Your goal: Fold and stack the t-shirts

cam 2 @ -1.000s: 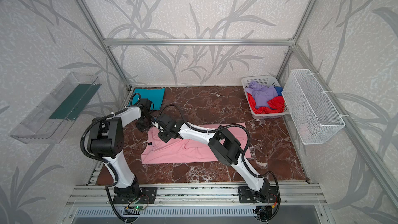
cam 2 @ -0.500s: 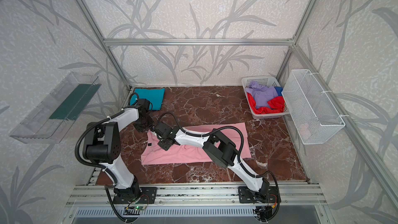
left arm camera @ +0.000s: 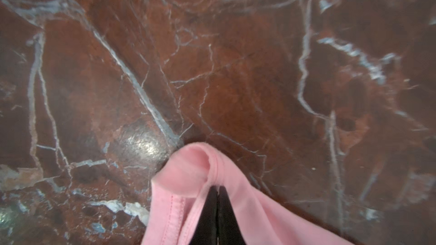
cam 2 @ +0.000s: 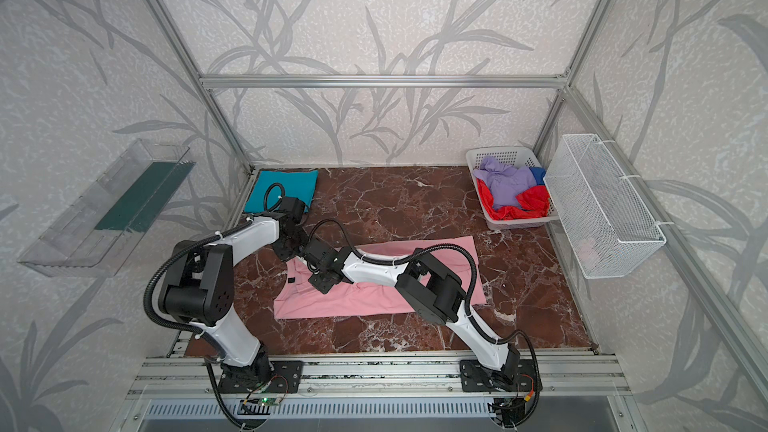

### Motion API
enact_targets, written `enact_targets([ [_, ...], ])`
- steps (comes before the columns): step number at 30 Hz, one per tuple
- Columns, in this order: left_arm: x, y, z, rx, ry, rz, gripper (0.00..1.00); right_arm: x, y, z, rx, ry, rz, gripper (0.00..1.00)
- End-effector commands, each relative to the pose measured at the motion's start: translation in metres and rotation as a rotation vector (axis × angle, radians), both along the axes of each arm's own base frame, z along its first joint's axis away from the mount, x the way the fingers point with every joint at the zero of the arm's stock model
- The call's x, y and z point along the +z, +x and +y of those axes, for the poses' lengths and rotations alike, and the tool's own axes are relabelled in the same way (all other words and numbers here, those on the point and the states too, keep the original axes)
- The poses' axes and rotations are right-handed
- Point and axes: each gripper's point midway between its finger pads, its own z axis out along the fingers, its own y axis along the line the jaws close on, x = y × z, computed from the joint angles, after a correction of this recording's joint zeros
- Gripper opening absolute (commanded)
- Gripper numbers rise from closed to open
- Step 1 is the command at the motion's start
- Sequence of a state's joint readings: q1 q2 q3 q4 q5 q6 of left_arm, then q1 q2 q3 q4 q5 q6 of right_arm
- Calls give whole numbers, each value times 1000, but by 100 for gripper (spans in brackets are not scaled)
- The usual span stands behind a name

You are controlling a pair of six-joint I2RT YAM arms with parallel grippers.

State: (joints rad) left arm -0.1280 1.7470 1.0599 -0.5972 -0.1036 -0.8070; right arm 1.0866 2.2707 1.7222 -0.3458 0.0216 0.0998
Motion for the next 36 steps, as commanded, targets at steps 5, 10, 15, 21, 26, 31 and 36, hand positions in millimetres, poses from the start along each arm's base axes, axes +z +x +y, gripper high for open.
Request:
enact_targets([
  [5, -13, -11, 9, 24, 41, 52, 4, 56, -9, -7, -63, 164, -6, 3],
  [10, -14, -13, 17, 34, 61, 62, 4, 56, -21, -20, -84, 199, 29, 3],
  [15, -13, -15, 24, 44, 76, 67, 4, 42, -38, -32, -81, 193, 76, 7],
  [21, -10, -15, 33, 53, 92, 68, 4, 29, -76, -45, -22, 180, 135, 8],
  [26, -7, -10, 35, 57, 96, 60, 4, 15, -98, -64, 6, 124, 140, 15],
  [31, -4, -6, 34, 50, 93, 50, 4, 15, -101, -83, -17, 98, 130, 50],
  [36, 14, 2, 33, 28, 99, 24, 6, 53, -89, -86, -37, 158, 41, 52],
])
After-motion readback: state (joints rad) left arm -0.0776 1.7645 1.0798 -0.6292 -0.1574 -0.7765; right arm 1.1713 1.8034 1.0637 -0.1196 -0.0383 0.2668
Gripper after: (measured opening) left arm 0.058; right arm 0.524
